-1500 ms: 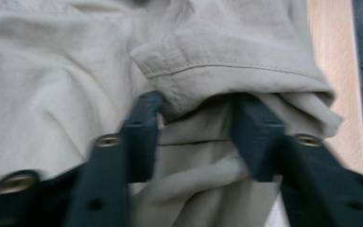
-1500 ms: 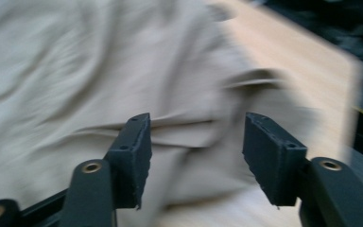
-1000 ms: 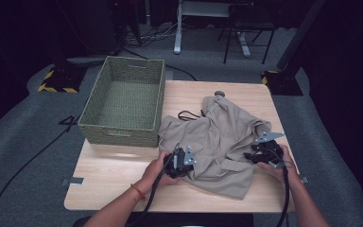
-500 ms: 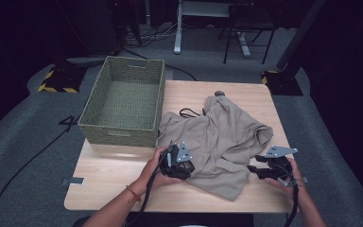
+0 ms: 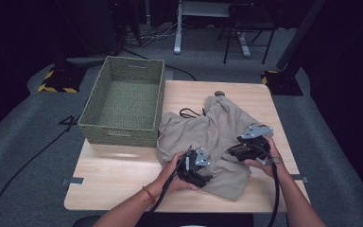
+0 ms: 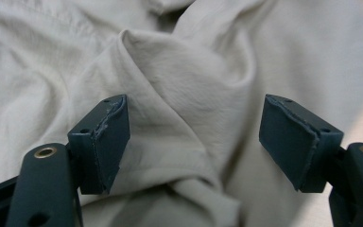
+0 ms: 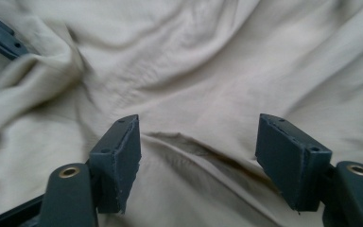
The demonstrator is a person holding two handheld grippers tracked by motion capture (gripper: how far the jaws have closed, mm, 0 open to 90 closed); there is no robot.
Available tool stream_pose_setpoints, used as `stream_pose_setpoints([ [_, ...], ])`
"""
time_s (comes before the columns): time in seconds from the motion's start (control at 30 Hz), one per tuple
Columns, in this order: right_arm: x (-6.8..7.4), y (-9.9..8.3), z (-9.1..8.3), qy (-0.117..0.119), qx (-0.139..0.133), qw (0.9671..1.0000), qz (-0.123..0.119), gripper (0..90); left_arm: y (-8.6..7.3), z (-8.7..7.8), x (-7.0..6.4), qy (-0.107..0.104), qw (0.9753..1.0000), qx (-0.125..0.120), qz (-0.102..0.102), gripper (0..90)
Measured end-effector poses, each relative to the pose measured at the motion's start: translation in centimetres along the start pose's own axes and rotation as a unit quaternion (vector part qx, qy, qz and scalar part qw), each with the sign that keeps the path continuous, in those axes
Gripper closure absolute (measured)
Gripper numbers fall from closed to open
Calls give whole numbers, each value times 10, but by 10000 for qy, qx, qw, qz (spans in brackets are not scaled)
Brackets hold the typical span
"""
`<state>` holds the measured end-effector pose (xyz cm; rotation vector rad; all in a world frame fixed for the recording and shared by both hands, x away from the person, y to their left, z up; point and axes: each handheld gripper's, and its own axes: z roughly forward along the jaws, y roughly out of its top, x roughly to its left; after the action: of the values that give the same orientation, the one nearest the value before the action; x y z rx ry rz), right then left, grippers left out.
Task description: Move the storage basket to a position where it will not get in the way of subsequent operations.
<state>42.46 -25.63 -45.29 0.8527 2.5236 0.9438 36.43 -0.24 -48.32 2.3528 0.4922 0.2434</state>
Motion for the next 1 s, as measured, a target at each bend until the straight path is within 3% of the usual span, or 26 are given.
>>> stream_pose_setpoints([
  [0.13,-7,0,21,-46,718,9973,-162,301,-3,2,13,346,9993,83,105,288],
  [0.2,-10,-2,25,-74,825,9964,-174,317,-4,1,23,323,9994,100,-82,288],
  [0.3,-16,-7,28,-78,945,9955,-61,397,-5,4,32,459,9987,225,-67,287],
  [0.37,-19,-9,26,-7,900,9959,28,508,-4,6,36,553,9980,298,15,299],
  [0.47,-19,-11,22,-22,867,9962,9,693,-2,7,44,557,9977,369,-82,497],
  [0.6,-23,-16,18,-202,819,9962,222,847,-1,6,53,848,9955,407,108,732],
  [0.67,-25,-18,13,-329,728,9963,307,876,-3,4,60,929,9951,340,-66,783],
  [0.77,-29,-20,0,-535,381,9970,416,887,-1,-8,65,1176,9929,191,-11,797],
  [0.83,-31,-20,-15,-641,90,9968,477,888,5,-23,66,1260,9920,64,27,799],
  [0.93,-32,-20,-44,-724,-456,9947,578,888,11,-51,66,1476,9886,-305,45,799],
  [1.0,-28,-22,-64,-719,-730,9934,510,882,10,-67,64,1545,9868,-484,72,797],
])
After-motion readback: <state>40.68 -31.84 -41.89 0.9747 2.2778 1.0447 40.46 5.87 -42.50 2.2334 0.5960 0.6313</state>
